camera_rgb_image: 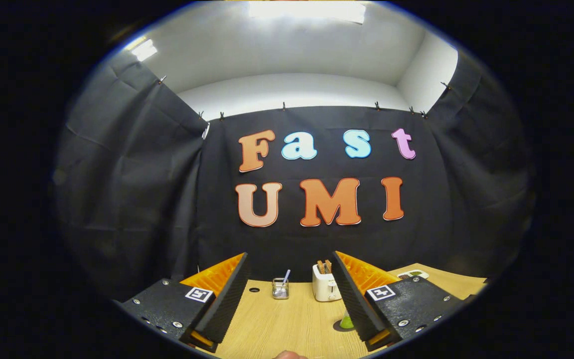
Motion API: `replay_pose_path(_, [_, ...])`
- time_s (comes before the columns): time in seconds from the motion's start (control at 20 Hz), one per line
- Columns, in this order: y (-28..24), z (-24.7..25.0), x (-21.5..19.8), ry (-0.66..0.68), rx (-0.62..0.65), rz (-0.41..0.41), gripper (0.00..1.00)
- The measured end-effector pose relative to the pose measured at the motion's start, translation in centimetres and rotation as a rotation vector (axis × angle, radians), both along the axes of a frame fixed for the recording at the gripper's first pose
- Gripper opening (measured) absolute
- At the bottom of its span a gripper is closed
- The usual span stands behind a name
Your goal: Take the bottle from table, then pour the juice into the cup, finally place the bottle on the coaster
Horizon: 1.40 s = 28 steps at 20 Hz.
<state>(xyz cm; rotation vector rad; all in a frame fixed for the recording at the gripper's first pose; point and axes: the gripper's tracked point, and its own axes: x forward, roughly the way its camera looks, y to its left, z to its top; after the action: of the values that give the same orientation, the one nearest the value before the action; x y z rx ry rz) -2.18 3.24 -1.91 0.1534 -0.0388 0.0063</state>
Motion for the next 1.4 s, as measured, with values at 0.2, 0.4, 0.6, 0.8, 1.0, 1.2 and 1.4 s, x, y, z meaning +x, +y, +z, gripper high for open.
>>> replay_pose_path(0.2, [-0.4,-0.5,-1.0,0.015,0.005,-0.006,0.96])
replay_pose_path(0.4, [0.2,-0.4,-1.5,0.012,0.004,0.008,0.96])
replay_pose_path(0.6, [0.5,-0.9,-1.4,0.025,0.018,0.015,0.96])
replay_pose_path(0.8, [0.2,-1.4,-1.0,0.027,0.026,0.010,0.96])
replay_pose_path(1.0, [0.1,-1.6,-0.8,0.028,0.031,0.008,0.96])
replay_pose_path(1.2, [-0.1,-1.6,-0.7,0.026,0.027,0.006,0.96])
replay_pose_path(1.4, [-0.2,-1.3,-0.7,0.016,0.019,0.014,0.96])
